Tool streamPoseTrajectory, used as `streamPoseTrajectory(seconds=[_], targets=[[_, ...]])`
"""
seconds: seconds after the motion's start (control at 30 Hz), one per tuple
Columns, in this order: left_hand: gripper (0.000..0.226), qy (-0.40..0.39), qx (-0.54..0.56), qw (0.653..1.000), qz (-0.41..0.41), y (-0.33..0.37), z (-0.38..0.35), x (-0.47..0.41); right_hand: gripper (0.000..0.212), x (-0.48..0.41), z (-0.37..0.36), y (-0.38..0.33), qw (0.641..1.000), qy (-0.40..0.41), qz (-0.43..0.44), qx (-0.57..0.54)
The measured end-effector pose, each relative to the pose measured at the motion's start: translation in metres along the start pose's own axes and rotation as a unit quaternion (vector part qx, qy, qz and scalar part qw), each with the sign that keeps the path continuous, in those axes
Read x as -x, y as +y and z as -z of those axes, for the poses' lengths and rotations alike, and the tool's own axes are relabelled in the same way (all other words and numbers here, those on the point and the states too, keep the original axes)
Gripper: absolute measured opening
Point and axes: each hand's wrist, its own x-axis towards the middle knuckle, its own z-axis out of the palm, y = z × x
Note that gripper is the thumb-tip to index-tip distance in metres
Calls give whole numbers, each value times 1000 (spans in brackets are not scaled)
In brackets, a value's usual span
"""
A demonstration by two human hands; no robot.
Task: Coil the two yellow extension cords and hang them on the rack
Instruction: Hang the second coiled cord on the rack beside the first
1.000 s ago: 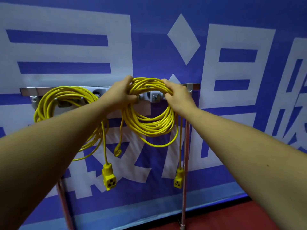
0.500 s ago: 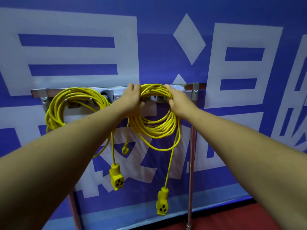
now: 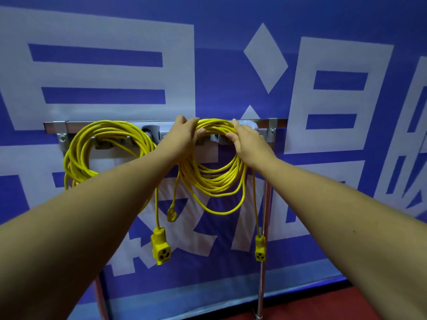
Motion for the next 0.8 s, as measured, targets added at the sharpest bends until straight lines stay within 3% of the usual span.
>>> streamPoseTrajectory(seconds=[0.2,0.47,0.7,0.8], targets=[[31,-11,-59,998,-18,1,9,-5,33,0,0,3,997,53,59,11],[27,22,-53,998,-29,3,11,-4,50,-6,-3,3,991,29,74,104],[29,35,-27,998,-34,0,6,-2,63,-6,-8,20,996,-5,89,15],[29,53,-16,998,-30,-6,2,-5,56,-5,-10,25,991,49,113,-61]])
